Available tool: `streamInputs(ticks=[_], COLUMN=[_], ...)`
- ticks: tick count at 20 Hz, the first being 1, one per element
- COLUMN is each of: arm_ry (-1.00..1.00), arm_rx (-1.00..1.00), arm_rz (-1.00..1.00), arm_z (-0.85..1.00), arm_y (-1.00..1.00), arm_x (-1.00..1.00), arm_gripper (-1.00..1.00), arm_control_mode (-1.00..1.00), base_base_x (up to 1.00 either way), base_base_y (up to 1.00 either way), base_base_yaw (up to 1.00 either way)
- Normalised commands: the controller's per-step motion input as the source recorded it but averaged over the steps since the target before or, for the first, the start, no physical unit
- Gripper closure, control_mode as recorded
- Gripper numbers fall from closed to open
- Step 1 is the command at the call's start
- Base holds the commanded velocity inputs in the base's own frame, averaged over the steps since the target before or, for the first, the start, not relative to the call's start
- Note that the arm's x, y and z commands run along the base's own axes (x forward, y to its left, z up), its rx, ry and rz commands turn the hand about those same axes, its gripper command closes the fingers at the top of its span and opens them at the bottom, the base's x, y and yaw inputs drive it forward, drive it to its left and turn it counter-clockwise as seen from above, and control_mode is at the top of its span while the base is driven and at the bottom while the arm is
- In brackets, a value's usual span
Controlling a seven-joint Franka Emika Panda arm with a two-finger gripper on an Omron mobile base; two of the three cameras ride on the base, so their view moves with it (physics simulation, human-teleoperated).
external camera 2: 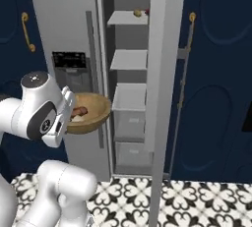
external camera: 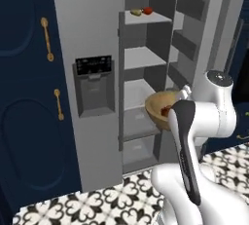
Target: Pick the chicken drumstick and garlic from their plates and place them in the bowl. Then put the bowl in the fridge.
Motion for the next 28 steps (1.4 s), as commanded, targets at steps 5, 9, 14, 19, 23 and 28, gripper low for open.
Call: streamInputs(ticks=[5, 9, 14, 19, 23, 28], arm_ry=[0.00, 0.00, 0.00, 0.00, 0.00, 0.00], arm_rx=[0.00, 0.00, 0.00, 0.00, 0.00, 0.00], arm_rz=[0.00, 0.00, 0.00, 0.00, 0.00, 0.00], arm_z=[0.00, 0.00, 0.00, 0.00, 0.00, 0.00], arm_y=[0.00, 0.00, 0.00, 0.00, 0.00, 0.00], arm_x=[0.00, 0.00, 0.00, 0.00, 0.00, 0.00], arm_gripper=[1.00, 1.00, 1.00, 1.00, 1.00, 1.00], arm_control_mode=[1.00, 1.00, 1.00, 1.00, 1.00, 1.00], base_base_x=[0.51, 0.69, 0.58, 0.53, 0.51, 0.64], base_base_y=[0.37, 0.38, -0.27, -0.36, -0.20, 0.00], base_base_yaw=[-0.34, -0.07, 0.04, 0.08, 0.00, 0.00])
